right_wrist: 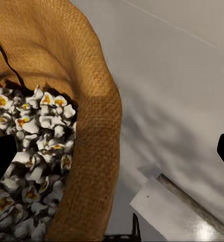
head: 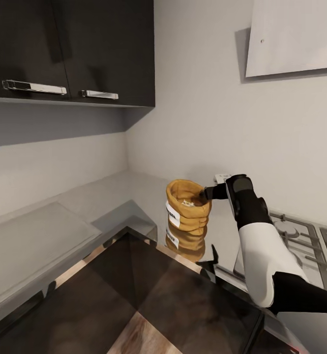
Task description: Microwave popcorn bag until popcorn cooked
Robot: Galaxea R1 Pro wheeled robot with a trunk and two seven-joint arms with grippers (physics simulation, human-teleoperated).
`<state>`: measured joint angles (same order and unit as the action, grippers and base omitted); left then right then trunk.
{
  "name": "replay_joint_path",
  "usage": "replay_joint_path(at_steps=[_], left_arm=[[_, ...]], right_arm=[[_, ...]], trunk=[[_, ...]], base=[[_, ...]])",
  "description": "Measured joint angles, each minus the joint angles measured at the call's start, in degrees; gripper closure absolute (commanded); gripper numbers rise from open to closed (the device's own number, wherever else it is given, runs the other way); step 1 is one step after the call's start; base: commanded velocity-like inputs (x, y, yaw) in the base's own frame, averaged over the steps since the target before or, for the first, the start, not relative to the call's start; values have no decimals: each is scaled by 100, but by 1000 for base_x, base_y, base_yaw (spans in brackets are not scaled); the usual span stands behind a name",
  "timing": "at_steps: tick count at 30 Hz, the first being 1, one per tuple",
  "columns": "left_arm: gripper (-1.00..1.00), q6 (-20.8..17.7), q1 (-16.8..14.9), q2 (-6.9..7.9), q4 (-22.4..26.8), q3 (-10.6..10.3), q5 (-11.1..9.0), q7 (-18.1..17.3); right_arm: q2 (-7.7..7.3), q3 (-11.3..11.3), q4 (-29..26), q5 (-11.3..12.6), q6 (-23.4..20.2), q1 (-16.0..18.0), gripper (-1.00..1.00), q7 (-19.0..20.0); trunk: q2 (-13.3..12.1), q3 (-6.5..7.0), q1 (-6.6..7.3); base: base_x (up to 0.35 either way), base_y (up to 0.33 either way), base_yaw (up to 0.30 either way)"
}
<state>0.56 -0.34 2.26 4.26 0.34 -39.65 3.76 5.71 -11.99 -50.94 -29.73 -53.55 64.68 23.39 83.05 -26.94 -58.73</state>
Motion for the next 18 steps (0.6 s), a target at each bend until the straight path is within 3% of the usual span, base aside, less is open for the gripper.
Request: replay_joint_path(at_steps=[12,18], left_arm=[[-100,0,1,-6,-1,0,1,12],[-100,0,0,-6,0,0,3,12]], right_arm=[[-68,2,-25,157,-2,-247,-100,-9],[-43,11,-162,62,-23,-251,-100,13]], trunk=[[1,2,1],[0,0,0]], base=[[0,0,0],[0,0,0]])
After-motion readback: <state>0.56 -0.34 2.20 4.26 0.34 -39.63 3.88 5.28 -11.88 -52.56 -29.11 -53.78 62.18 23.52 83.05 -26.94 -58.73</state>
